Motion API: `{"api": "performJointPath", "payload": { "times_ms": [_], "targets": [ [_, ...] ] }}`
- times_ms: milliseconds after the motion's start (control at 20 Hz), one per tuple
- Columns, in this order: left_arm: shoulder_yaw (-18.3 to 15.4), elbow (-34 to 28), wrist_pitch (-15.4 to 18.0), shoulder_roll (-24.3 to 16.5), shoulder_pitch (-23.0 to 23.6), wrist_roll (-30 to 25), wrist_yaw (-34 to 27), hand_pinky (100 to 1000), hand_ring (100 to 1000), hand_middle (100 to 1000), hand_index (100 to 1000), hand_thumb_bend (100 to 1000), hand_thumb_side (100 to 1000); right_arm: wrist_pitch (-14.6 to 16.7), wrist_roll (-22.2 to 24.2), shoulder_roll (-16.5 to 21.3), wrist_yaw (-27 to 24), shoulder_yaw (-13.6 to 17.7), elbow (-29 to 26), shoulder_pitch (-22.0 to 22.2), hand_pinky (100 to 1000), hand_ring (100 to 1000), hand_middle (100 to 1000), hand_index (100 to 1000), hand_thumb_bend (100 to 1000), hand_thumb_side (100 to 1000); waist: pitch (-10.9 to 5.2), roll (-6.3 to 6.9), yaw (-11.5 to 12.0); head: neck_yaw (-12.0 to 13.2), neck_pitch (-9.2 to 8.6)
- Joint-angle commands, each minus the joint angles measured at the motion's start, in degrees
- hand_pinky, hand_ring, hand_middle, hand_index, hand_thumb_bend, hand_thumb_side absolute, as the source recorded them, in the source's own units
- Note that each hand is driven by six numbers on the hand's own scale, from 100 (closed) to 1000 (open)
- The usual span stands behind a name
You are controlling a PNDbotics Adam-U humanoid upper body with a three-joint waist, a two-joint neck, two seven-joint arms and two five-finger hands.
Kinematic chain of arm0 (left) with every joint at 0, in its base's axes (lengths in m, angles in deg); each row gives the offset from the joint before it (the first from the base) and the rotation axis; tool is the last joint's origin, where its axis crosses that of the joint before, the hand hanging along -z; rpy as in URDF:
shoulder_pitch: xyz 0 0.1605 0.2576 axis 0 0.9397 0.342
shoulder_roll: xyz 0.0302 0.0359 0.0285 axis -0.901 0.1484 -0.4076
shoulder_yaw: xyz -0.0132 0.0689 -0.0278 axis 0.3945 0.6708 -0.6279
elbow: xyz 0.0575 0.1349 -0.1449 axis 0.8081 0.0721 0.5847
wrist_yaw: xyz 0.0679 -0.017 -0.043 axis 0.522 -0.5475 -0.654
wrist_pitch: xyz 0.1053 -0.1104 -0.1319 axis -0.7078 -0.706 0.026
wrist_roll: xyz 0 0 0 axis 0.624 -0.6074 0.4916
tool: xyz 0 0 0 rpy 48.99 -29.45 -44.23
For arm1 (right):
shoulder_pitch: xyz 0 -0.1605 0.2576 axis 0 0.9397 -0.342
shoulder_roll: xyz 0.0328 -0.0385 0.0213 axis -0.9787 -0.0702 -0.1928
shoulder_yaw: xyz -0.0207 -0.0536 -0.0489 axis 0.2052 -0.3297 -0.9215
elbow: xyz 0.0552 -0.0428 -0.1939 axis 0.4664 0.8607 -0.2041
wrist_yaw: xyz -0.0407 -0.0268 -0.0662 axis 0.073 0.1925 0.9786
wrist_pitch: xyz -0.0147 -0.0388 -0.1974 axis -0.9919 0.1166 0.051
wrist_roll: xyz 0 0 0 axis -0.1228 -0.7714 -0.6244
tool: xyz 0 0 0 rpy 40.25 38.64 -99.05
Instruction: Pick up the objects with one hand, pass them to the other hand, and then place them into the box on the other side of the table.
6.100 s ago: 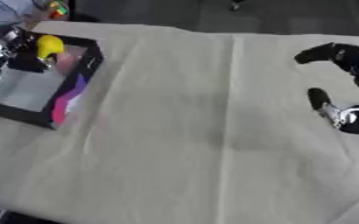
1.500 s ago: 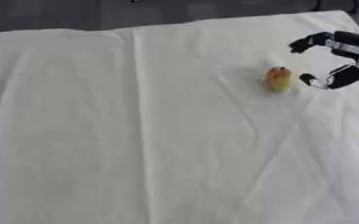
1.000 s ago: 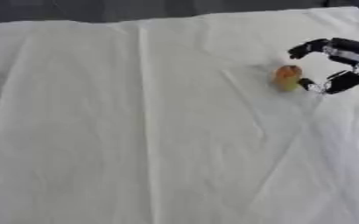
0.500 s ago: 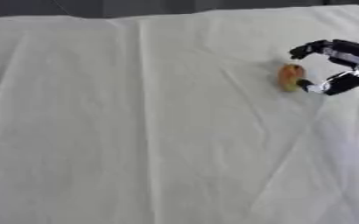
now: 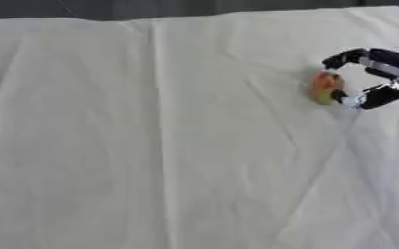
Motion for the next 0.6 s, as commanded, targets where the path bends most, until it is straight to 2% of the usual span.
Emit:
{"api": "performJointPath", "payload": {
  "times_ms": [50, 300, 600],
  "targets": [
    [-1.1, -0.6, 0.0, -1.6, -0.7, 0.2, 0.2, 783, 663, 662, 794, 100, 747, -1.3, -0.5, 1.4, -1.8, 0.3, 0.0, -0.1, 965, 803, 614, 761, 100, 274, -0.07, -0.67, 0.0, -0.2, -0.47],
    [-1.2, -0.7, 0.1, -1.6, -0.6, 0.2, 0.2, 786, 664, 663, 792, 100, 744, -2.7, -0.5, 1.4, -6.7, 0.0, -0.5, 0.2, 957, 754, 506, 657, 100, 217, -0.30, -0.60, 0.0, -0.1, -0.41],
    [-1.2, -0.6, 0.2, -1.7, -0.3, 0.2, 0.3, 791, 658, 664, 790, 100, 740, -4.0, -1.9, 1.7, -10.6, 0.1, -1.0, 0.4, 951, 708, 438, 579, 100, 199, -0.88, -0.46, -0.3, 0.1, -0.18]
  ]
}}
